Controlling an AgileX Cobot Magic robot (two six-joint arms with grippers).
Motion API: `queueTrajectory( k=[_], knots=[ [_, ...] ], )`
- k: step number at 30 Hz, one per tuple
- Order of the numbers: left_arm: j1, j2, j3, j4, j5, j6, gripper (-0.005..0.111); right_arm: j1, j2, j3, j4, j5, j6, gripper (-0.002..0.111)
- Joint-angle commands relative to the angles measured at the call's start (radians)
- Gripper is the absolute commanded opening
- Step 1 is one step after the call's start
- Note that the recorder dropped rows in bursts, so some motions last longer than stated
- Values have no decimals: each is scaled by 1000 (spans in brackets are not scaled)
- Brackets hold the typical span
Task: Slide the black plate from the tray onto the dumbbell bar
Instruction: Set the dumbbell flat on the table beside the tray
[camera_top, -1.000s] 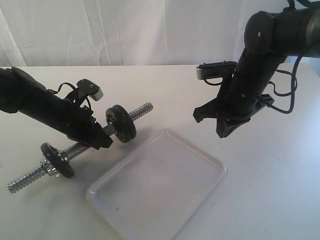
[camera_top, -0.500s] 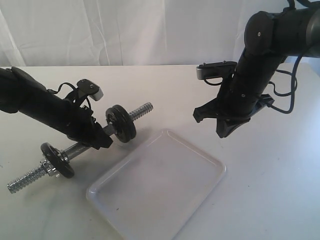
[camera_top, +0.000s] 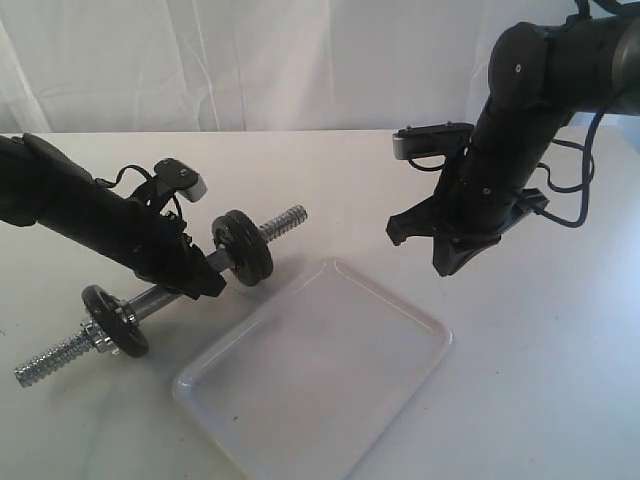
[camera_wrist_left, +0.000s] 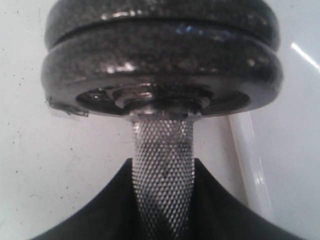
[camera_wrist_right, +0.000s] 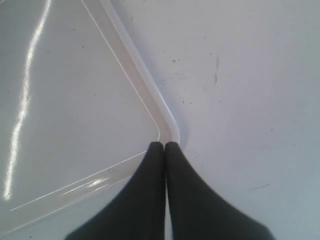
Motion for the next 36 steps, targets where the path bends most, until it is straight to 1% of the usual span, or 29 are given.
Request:
queueTrajectory(
  k=[1,6,7,15,33,35,36],
  knots=[
    [-1,-49,-33,-139,63,-1,5,-9,0,2,-8,4,0,0],
    [-1,-49,-33,-155,63,-3,32,-9,0,2,-8,4,0,0],
    [-1,-49,-33,-155,63,-5,35,-9,0,2,-8,4,0,0],
    [-1,-49,-33,-155,62,-26,54,-9,0,2,-8,6,0,0],
    [-1,-49,-33,-155,40,-35,54,-9,0,2,-8,20,0,0],
    [-1,-49,-33,-146,25,-54,52,-9,0,2,-8,20,0,0],
    [-1,-49,-33,-132,6,-62,47,-9,0,2,-8,22,0,0]
  ],
)
